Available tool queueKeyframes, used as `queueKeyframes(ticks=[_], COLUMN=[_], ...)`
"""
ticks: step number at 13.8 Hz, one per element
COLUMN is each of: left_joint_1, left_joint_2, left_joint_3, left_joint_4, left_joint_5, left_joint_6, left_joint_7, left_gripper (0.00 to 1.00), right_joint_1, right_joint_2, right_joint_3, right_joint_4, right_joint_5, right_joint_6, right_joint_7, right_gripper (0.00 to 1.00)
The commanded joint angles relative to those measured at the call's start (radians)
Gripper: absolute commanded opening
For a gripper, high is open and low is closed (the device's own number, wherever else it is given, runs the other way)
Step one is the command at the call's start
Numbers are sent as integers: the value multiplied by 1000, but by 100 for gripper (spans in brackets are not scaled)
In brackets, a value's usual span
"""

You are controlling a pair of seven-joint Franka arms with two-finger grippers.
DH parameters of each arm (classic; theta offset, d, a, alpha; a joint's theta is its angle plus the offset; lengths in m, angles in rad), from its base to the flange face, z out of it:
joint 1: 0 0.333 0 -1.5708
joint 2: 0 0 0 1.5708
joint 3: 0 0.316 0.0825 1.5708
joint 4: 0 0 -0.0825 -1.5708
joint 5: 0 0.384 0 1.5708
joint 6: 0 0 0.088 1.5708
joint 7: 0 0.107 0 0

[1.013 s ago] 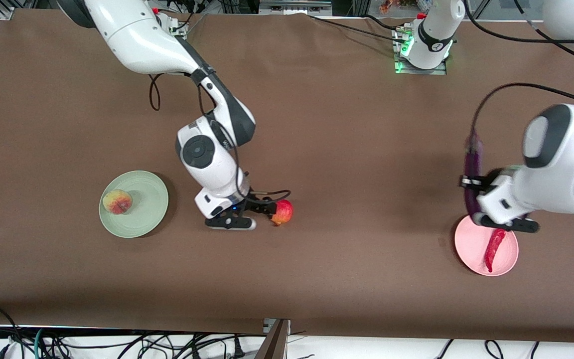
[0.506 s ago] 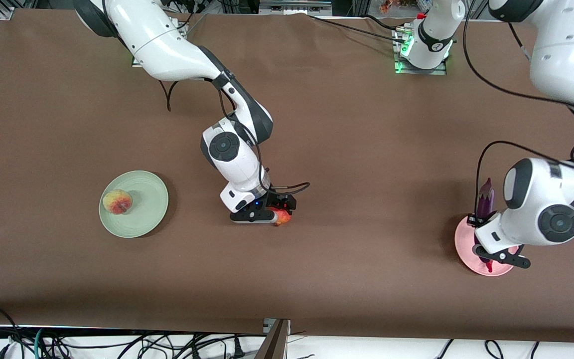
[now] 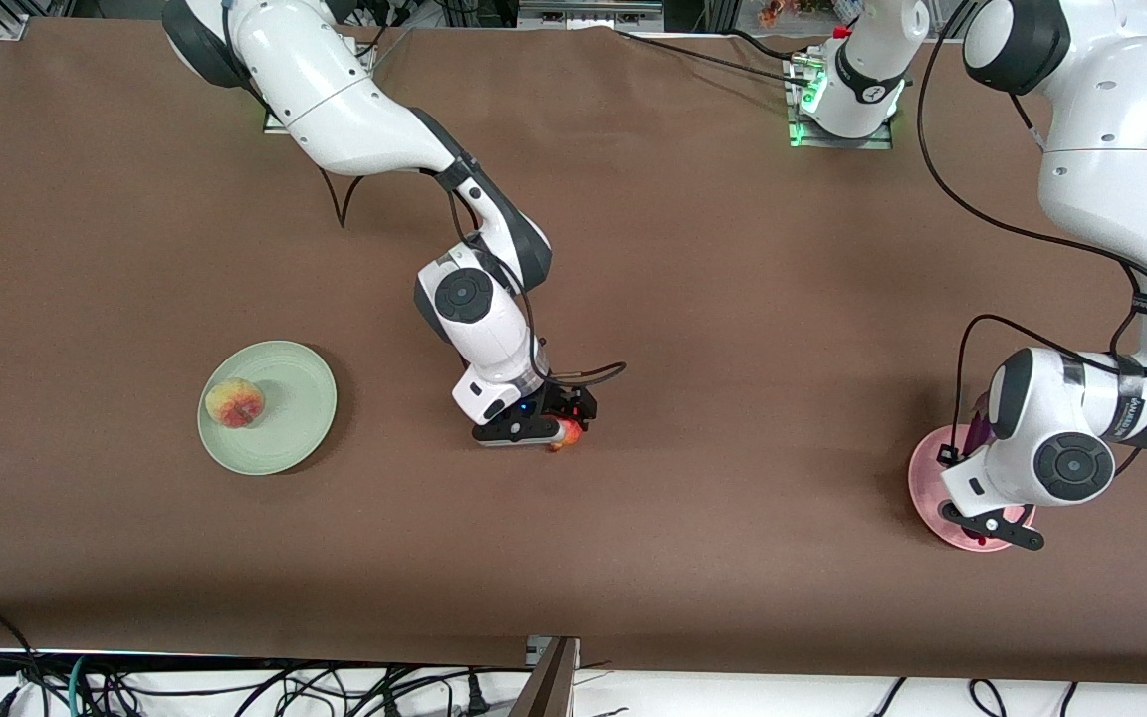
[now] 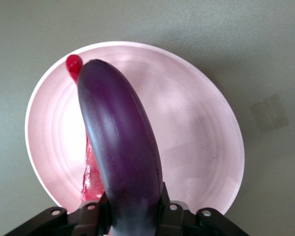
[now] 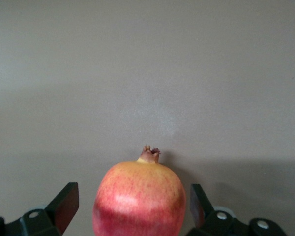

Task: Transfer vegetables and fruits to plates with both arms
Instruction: 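Place the eggplant on the pink plate while the right gripper grasps the pomegranate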

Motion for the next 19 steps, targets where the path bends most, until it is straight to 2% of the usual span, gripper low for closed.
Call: queueKeyframes(ticks=[1, 4, 5, 6, 7, 8, 9, 10, 12, 14, 17, 18, 19], left_joint_1=[-24, -23, -21, -20, -16, -12, -9, -6, -7, -16, -12, -13, -13], left_joint_2=[2, -36, -56, -81, -113, -157, -212, -257, -340, -407, -490, -503, -529], left_joint_3=[8, 1, -4, -15, -22, -19, -13, -9, -18, -28, -30, -30, -32], left_joint_4=[40, 48, 51, 52, 52, 51, 37, 26, 26, 26, 19, 14, -31], left_joint_5=[15, 10, 10, -2, -51, -136, -242, -295, -310, -356, -520, -525, -525], left_joint_6=[-21, -50, -80, -123, -163, -189, -212, -260, -361, -441, -507, -519, -512], left_joint_7=[21, 26, 28, 26, 23, 14, 2, -38, -121, -190, -325, -331, -334], left_gripper=[100, 100, 100, 100, 100, 100, 100, 100, 100, 100, 100, 100, 100], right_joint_1=[17, 29, 32, 32, 32, 32, 32, 29, 12, -18, -98, -133, -174], right_joint_2=[20, 21, 23, 26, 26, 24, 21, 17, -20, -100, -184, -206, -220], right_joint_3=[-13, -27, -33, -36, -38, -38, -38, -39, -41, -41, -39, -41, -39], right_joint_4=[7, 3, 0, 0, 0, 0, 1, 1, 4, 6, 3, 1, 1], right_joint_5=[-20, -30, -41, -53, -58, -60, -60, -60, -60, -55, -44, -44, -44], right_joint_6=[40, 43, 47, 47, 47, 47, 47, 43, -23, -232, -496, -567, -633], right_joint_7=[16, 16, 16, 15, 12, 7, 2, -1, -10, -48, -233, -299, -371], right_gripper=[100, 99, 94, 79, 60, 44, 34, 32, 32, 32, 33, 33, 33])
